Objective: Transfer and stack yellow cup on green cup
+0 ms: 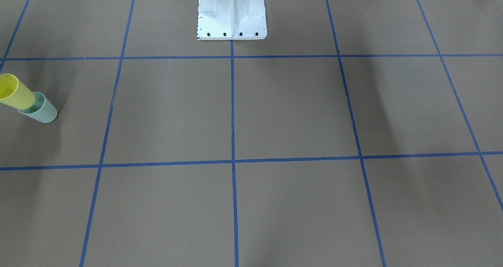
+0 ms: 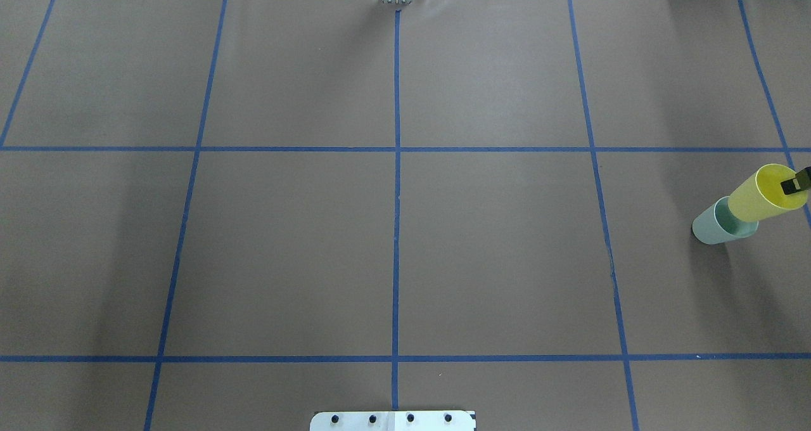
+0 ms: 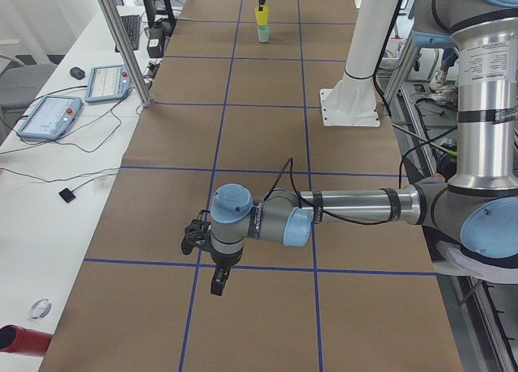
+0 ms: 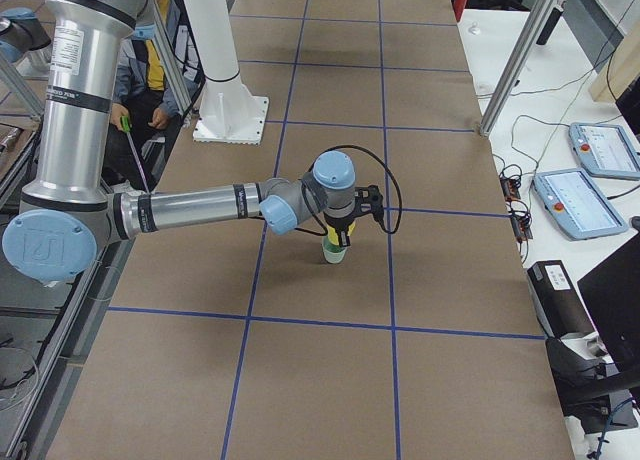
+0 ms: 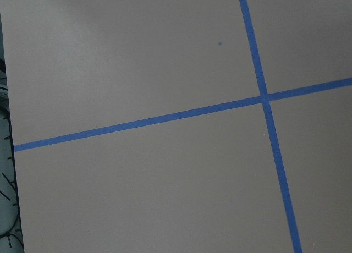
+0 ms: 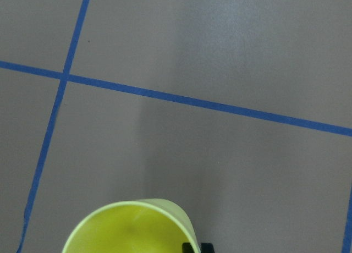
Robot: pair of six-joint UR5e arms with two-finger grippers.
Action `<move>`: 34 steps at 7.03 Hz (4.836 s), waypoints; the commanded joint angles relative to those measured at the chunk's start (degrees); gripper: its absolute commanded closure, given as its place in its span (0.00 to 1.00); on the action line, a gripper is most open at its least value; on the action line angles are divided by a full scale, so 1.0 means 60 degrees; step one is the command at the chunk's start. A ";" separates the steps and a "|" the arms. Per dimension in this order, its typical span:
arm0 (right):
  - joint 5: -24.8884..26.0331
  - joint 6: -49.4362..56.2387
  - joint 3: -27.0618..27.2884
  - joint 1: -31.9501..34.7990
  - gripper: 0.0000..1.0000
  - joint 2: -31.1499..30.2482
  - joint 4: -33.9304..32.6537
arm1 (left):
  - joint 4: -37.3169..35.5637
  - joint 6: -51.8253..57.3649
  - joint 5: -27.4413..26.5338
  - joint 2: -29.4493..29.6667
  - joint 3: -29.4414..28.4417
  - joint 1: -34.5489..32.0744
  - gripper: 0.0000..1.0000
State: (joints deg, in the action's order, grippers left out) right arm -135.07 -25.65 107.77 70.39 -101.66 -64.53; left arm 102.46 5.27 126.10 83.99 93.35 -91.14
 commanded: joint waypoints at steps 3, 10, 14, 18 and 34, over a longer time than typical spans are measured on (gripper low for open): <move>0.0099 -0.0398 -0.0237 -0.0321 1.00 -0.0225 0.0676 | 0.0018 0.0000 0.0208 -0.0170 0.0188 0.0000 0.00; 0.0787 -0.0719 -0.0369 -0.0980 1.00 -0.0108 0.0676 | 0.0033 0.0000 0.0223 -0.0229 0.0217 0.0000 0.00; 0.0758 -0.0691 -0.0427 -0.0966 0.00 0.0372 0.0662 | 0.0048 0.0000 0.0223 -0.0316 0.0188 0.0000 0.00; 0.0626 0.2499 -0.0545 0.1033 0.00 0.1251 -0.2459 | 0.0048 0.0000 0.0545 -0.0595 0.0188 0.0000 0.00; 0.1373 0.6296 -0.1058 0.2887 0.00 0.0844 -0.5842 | -0.1183 0.0014 0.1527 -0.0712 0.0511 -0.0176 0.00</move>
State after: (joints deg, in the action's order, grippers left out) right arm -126.83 12.12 101.45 87.71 -96.59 -99.54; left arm 95.29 5.17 135.21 79.78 97.03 -92.20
